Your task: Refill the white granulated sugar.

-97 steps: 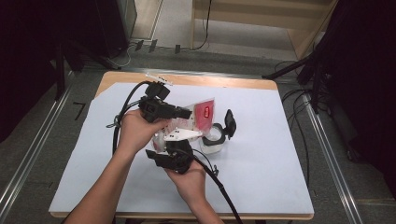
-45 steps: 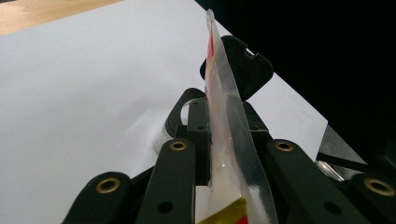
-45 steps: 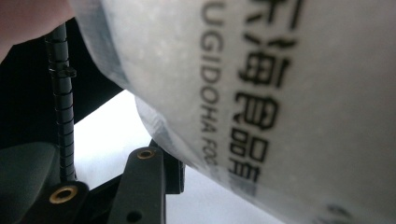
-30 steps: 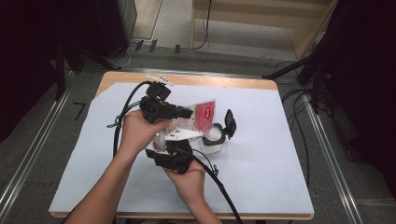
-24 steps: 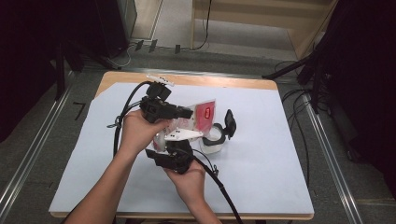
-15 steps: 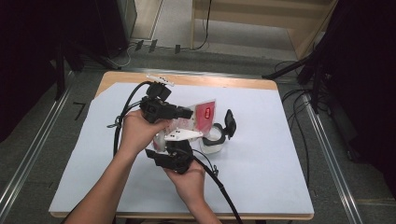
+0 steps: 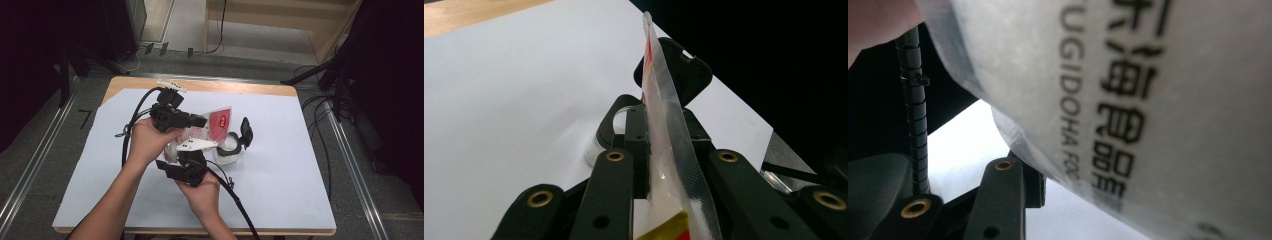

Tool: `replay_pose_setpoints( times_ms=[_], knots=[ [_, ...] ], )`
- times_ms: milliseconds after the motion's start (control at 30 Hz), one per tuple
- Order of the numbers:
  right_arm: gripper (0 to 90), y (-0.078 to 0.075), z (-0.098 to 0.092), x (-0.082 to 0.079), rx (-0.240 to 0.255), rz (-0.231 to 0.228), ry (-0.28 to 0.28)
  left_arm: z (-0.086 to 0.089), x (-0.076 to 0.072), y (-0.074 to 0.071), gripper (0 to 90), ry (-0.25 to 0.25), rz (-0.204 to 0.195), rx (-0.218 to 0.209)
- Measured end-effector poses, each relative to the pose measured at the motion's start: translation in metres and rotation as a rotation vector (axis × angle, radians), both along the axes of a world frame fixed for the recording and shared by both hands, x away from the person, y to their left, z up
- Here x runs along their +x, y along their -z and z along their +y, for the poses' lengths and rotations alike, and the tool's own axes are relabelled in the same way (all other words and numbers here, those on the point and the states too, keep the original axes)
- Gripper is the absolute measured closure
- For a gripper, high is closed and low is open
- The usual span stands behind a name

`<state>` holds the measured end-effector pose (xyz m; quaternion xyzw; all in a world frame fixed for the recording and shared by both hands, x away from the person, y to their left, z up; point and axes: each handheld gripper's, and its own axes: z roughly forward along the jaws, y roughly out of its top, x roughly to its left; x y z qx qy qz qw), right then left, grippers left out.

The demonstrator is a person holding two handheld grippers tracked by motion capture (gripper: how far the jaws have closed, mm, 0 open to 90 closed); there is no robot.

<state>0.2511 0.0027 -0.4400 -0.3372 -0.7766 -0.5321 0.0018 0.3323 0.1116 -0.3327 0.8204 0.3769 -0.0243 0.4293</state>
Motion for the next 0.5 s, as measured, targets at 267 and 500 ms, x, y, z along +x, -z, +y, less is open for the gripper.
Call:
replay_pose_setpoints(
  times_ms=[267, 500],
  knots=[
    [62.8, -0.0002, 0.0, 0.0002, 0.0, 0.003, 0.001, -0.0003, -0.0001, 0.0, 80.2, -0.001, 0.002, -0.003],
    [62.8, -0.0003, -0.0002, 0.0, 0.0, 0.003, -0.001, -0.0005, -0.0002, -0.0001, 79.9, 0.002, 0.005, -0.008]
  ],
)
